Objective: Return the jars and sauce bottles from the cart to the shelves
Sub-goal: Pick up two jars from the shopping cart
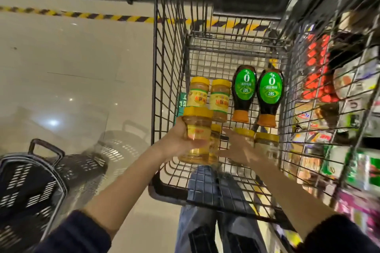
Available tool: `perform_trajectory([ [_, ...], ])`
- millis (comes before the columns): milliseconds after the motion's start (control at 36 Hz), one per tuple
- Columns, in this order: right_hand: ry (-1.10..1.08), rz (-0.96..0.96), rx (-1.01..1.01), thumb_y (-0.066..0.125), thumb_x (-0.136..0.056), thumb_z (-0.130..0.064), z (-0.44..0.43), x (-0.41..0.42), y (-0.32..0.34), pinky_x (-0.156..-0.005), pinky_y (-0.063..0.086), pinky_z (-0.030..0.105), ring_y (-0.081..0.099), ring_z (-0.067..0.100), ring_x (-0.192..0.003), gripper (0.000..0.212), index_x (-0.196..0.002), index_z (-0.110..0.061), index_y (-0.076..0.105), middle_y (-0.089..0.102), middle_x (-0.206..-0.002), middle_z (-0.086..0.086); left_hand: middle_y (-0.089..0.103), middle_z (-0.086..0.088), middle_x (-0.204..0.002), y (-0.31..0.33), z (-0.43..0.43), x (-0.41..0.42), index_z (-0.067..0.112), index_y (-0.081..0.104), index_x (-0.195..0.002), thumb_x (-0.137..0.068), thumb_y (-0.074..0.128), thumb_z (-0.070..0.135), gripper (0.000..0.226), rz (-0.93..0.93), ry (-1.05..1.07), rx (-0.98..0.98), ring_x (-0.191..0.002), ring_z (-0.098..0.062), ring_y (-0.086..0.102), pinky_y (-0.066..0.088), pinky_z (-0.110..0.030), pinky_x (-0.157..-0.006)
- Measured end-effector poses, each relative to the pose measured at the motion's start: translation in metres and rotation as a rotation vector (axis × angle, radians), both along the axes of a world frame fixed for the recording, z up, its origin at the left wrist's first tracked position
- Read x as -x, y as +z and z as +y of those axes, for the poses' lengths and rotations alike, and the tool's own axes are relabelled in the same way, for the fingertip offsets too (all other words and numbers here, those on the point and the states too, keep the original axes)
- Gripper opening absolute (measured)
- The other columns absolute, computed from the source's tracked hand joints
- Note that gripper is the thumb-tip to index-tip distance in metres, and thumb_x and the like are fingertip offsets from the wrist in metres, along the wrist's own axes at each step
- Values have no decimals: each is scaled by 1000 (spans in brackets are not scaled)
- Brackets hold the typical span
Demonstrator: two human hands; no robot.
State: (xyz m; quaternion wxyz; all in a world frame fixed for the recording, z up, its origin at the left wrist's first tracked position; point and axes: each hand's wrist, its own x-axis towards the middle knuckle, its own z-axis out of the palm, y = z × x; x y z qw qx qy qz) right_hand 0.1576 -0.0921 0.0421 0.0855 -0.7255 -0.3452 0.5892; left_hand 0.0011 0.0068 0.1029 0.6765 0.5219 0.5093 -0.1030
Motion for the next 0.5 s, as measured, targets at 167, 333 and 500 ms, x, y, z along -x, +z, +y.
perform_trajectory([
  [167,25,-30,202,61,-87,-14,9,29,-10,-91,38,28,43,31,-128,76,-145,-2,14,40,-144,17,48,3,-123,54,8,10,43,39,-106,-76,73,20,50,-90,-112,-112,-103,0,51,43,-1,-75],
  [333,-92,-3,213,55,-91,-13,13,42,-23,-85,36,29,39,17,-98,51,-135,3,35,40,-107,7,50,3,-119,81,15,20,42,46,-95,-74,72,10,46,-190,-43,-126,-91,12,57,44,0,-71],
  [500,-268,40,241,70,-80,-12,21,59,-43,-100,39,35,48,18,-101,31,-106,-8,55,50,-103,5,58,14,-109,85,21,31,44,43,-102,-73,74,17,50,-130,28,-178,-88,18,56,46,-1,-67],
])
